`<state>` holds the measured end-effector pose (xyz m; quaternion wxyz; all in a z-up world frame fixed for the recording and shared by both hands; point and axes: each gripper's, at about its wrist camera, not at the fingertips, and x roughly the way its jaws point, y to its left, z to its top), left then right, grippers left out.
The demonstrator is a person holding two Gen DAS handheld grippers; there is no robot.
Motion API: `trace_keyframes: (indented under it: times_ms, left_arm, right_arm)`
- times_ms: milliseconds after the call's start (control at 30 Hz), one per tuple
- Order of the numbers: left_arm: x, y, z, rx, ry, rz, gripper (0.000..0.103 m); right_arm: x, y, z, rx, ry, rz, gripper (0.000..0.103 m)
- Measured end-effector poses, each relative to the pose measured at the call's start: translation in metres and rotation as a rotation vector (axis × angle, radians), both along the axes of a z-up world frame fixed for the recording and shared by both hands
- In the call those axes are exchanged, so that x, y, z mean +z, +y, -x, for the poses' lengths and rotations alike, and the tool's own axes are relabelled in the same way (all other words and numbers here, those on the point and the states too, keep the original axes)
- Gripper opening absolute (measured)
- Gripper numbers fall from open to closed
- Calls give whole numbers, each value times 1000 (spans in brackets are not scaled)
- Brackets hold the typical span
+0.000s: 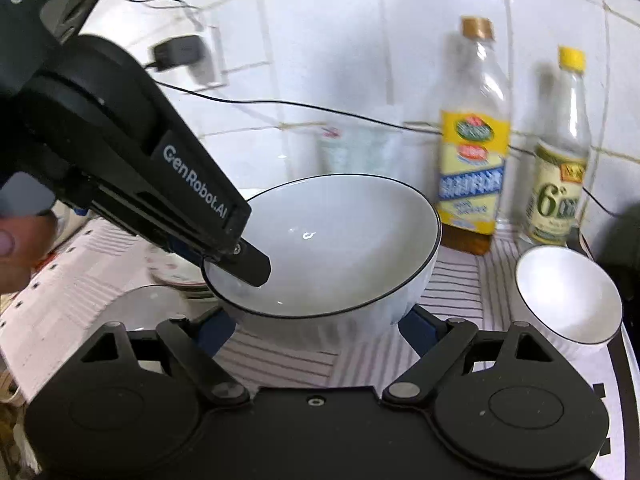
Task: Organize plates and bowls
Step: 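Carry the second bowl with the left gripper over the first bowl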
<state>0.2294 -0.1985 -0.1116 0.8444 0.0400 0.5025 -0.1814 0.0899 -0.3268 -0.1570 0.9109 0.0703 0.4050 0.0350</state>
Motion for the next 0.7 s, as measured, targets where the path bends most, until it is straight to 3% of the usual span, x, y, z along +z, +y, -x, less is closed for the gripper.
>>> trace_keyframes:
  times_ms: [300,700]
  left_arm:
    - [8,54,32,73,6,-24,12]
    - [-12,101,41,177,57,-49,12]
  right_arm:
    - [22,33,12,138,11,-63,92]
    - [9,83,10,275,50,-61,92]
